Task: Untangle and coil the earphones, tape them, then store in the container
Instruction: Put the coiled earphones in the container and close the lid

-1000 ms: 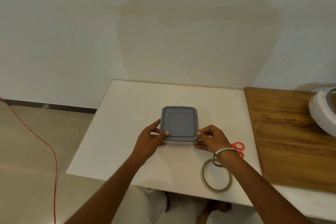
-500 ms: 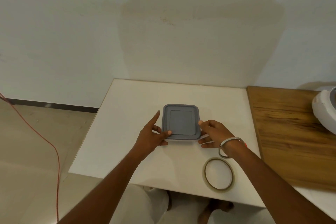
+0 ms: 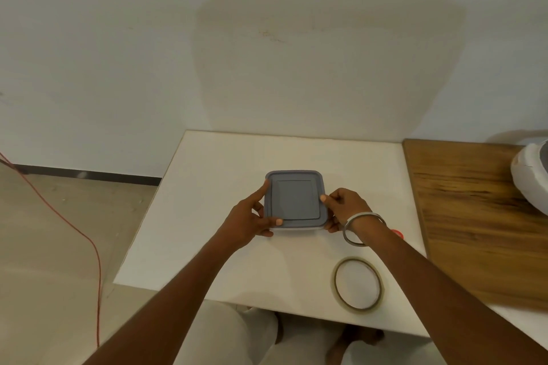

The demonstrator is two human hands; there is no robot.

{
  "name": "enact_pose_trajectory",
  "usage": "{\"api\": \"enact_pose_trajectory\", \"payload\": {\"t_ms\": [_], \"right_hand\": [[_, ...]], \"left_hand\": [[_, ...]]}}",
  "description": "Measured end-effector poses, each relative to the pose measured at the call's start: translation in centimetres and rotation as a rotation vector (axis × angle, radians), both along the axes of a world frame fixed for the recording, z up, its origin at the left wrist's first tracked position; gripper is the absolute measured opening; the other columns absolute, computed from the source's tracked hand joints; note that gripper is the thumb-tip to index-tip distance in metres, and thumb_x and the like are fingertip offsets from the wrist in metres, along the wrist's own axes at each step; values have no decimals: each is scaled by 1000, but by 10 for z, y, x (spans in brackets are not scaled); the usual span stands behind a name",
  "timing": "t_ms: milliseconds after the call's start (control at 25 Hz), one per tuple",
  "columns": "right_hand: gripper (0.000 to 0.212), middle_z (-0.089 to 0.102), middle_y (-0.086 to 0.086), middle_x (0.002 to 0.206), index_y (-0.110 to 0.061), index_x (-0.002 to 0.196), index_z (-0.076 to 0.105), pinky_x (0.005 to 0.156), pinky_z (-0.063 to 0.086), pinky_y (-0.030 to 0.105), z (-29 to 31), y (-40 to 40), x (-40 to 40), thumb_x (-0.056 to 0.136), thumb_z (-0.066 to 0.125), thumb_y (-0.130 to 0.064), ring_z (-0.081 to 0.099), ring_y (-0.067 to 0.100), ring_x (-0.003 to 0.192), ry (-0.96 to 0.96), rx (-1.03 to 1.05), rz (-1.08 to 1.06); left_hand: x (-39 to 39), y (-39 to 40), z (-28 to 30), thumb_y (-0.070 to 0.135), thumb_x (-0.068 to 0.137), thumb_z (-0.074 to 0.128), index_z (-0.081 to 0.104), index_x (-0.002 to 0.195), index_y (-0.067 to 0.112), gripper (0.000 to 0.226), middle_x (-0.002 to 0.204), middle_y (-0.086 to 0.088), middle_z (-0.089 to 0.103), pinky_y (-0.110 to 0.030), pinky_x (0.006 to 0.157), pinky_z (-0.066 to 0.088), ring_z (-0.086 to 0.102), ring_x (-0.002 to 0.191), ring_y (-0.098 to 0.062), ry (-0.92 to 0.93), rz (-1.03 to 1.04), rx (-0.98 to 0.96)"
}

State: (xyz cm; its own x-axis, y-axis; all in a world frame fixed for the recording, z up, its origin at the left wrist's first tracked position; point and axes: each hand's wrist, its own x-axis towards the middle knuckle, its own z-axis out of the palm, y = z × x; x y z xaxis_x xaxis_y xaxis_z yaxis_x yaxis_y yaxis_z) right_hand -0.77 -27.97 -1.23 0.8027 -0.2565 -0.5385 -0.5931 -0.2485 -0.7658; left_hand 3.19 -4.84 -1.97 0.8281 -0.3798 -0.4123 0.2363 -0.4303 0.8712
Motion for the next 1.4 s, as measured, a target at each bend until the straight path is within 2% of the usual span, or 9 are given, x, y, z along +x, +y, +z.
{"api": "enact_pose_trajectory", "payload": {"t_ms": [160, 360, 480, 640, 800, 1000, 1080, 1240, 1400], "right_hand": [[33, 63, 14, 79, -5, 106, 50, 68, 60, 34, 6, -9, -8, 80, 71, -6, 65, 26, 67, 52, 258, 47], [37, 61, 13, 76, -2, 108, 51, 65, 60, 31, 3, -12, -15, 77, 71, 1, 66, 27, 65, -52, 255, 28], [38, 64, 9, 78, -4, 113, 54, 73, 59, 36, -4, -17, -14, 80, 71, -7, 69, 28, 70, -136, 166, 18], [40, 67, 3, 79, -9, 123, 55, 84, 56, 40, -11, -35, -7, 86, 65, -16, 69, 23, 75, -204, -24, -9], [36, 66, 9, 88, -5, 124, 55, 85, 55, 42, -15, -66, 2, 90, 60, -16, 67, 25, 77, -257, -170, -97], [32, 69, 19, 100, -2, 119, 59, 88, 53, 47, -23, -112, 6, 91, 58, -18, 67, 32, 88, -268, -283, -198], [32, 68, 19, 102, -2, 118, 59, 89, 53, 48, -25, -128, 6, 91, 59, -19, 66, 33, 92, -269, -308, -234], [31, 68, 19, 105, -2, 118, 60, 90, 53, 45, -24, -150, 10, 91, 58, -19, 66, 33, 94, -277, -360, -292], [27, 68, 20, 104, 0, 112, 63, 89, 53, 42, -21, -159, 13, 93, 56, -18, 65, 33, 93, -287, -384, -315]], "left_hand": [[1, 0, 4, 14, 72, 82, 19, 150, 40, 104, 98, -12, 47, -40, 77, 60, 59, 82, -26, -43, -70, 73], [2, -5, 2, 10, 68, 85, 21, 149, 40, 108, 99, -15, 48, -45, 77, 60, 58, 85, -31, -39, -36, 78], [5, -14, 5, 10, 67, 85, 23, 149, 39, 108, 99, -15, 48, -41, 75, 61, 59, 89, -31, -34, -6, 75], [10, -46, 11, 27, 67, 86, 26, 148, 36, 101, 97, -9, 59, -20, 70, 56, 66, 88, -25, -179, 3, 176], [12, -91, 13, 27, 73, 82, 28, 149, 27, 93, 93, -2, 60, -29, 82, 54, 66, 88, -22, -254, 11, 190], [15, -148, 16, 21, 80, 76, 31, 148, 19, 82, 101, -5, 62, -21, 77, 44, 62, 88, -18, -305, -37, 176], [19, -165, 16, 20, 81, 76, 34, 148, 16, 79, 110, -9, 65, -20, 78, 44, 59, 88, -14, -324, -41, 169], [27, -195, 17, 20, 83, 74, 37, 146, 14, 73, 115, -9, 65, -17, 78, 41, 54, 89, -9, -362, -84, 181], [33, -210, 14, 21, 83, 73, 32, 148, 13, 77, 119, -11, 63, -18, 79, 41, 55, 90, -12, -398, -122, 198]]}}
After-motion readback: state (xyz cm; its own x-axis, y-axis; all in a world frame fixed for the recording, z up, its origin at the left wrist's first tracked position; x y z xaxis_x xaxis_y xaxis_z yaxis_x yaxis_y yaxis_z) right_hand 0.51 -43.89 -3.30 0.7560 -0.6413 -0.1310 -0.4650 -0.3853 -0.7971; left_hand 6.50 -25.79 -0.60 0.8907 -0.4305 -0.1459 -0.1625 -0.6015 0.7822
